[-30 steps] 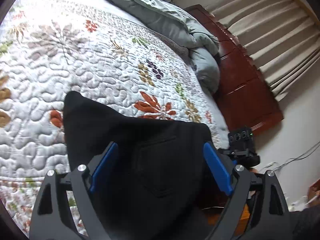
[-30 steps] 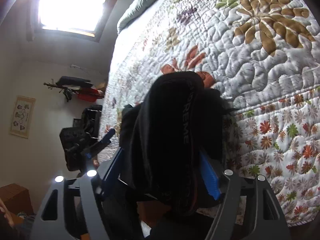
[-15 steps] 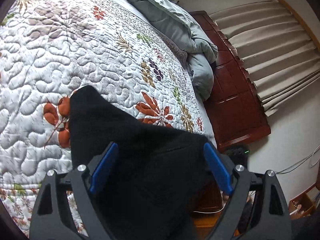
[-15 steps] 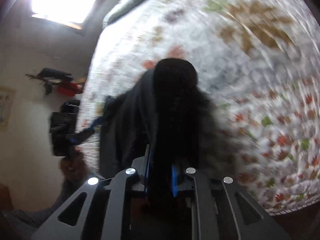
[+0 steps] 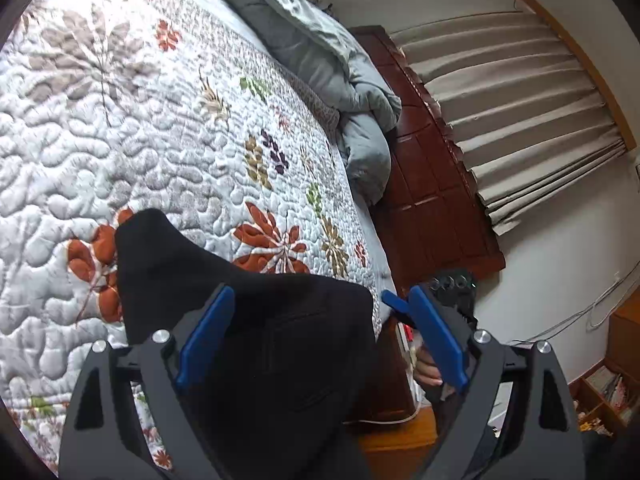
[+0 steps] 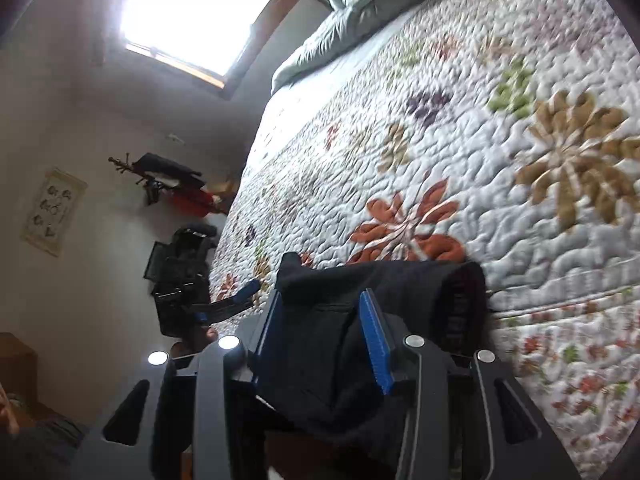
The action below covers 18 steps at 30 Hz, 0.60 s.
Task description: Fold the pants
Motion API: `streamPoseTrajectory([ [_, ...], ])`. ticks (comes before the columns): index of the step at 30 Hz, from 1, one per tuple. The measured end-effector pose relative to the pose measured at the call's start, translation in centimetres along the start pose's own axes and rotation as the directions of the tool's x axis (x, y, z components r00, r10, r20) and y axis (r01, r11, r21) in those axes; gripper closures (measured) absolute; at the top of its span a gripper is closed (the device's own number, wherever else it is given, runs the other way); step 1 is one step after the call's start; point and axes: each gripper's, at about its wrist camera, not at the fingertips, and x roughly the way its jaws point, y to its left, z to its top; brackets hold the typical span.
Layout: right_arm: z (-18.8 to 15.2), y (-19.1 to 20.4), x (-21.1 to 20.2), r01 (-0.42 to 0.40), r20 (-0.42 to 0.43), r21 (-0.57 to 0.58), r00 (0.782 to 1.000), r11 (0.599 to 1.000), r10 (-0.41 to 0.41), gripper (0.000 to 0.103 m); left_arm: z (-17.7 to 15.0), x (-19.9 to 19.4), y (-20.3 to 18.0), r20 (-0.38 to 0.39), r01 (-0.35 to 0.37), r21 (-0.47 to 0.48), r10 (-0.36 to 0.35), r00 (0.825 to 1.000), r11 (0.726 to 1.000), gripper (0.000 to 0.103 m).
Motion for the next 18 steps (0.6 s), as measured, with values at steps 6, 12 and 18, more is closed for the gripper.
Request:
streamPoseTrajectory([
  [6, 0.0, -7.2, 2.1, 0.002, -0.038, 0.123, 0.999, 0.992, 0.003, 0.103, 0.1, 2.1, 3.5, -0.057, -0.109, -0.005, 0.109, 0.992, 0.994, 0.024],
  [12, -1.5, -4.6, -0.8, -0.034, 0.013, 0.073, 0.999, 0.997, 0.033, 0.084, -0.3, 1.3, 3.0, -0.05, -0.133, 0.0, 0.133, 0.99, 0.991, 0.022],
  [18, -5.9, 0.2, -0.7, -0.095, -0.097, -0.03, 0.991, 0.995, 0.091, 0.073, -4.1, -3.6, -2.6, 0.002, -0.06, 0.103, 0.06, 0.998, 0.993, 0.01],
])
